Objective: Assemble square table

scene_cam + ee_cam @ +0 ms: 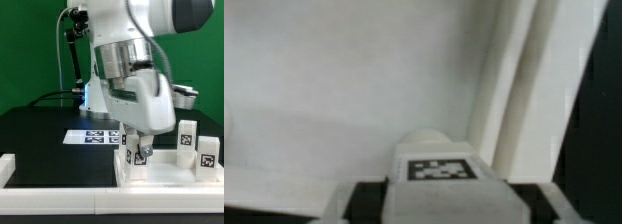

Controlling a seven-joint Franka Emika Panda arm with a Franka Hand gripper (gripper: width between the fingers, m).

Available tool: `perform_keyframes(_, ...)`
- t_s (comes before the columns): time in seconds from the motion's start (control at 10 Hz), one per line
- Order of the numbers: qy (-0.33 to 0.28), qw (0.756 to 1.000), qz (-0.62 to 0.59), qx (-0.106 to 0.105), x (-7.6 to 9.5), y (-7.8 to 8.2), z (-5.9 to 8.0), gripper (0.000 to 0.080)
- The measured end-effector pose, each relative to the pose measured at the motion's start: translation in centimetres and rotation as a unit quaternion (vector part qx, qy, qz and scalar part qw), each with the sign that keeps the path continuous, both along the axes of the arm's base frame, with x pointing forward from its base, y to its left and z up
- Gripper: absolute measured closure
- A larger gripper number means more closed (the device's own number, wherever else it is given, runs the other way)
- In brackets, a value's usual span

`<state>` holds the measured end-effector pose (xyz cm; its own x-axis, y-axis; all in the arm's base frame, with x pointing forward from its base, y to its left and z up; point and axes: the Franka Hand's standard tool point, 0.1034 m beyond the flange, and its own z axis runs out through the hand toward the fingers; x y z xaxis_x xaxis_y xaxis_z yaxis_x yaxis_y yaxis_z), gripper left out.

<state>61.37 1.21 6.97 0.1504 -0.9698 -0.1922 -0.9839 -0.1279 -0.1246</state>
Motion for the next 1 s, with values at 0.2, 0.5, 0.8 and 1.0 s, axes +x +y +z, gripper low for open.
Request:
perform_keyframes(0.2, 0.011, 0.995, -0.094, 0.026, 0.06, 0.02, -0.03, 0.0505)
perform_keyframes(0.5, -0.007, 1.000, 0.001, 0.008, 0.01, 0.52, -0.08, 0.0259)
perform_keyframes(0.8, -0.043, 0.980, 0.193, -0.027, -0.05, 0.35, -0.18, 0.0156)
perform_keyframes(1.0, -0.056, 0.962, 0.266, -0.036, -0.05, 0.23, -0.18, 0.0151)
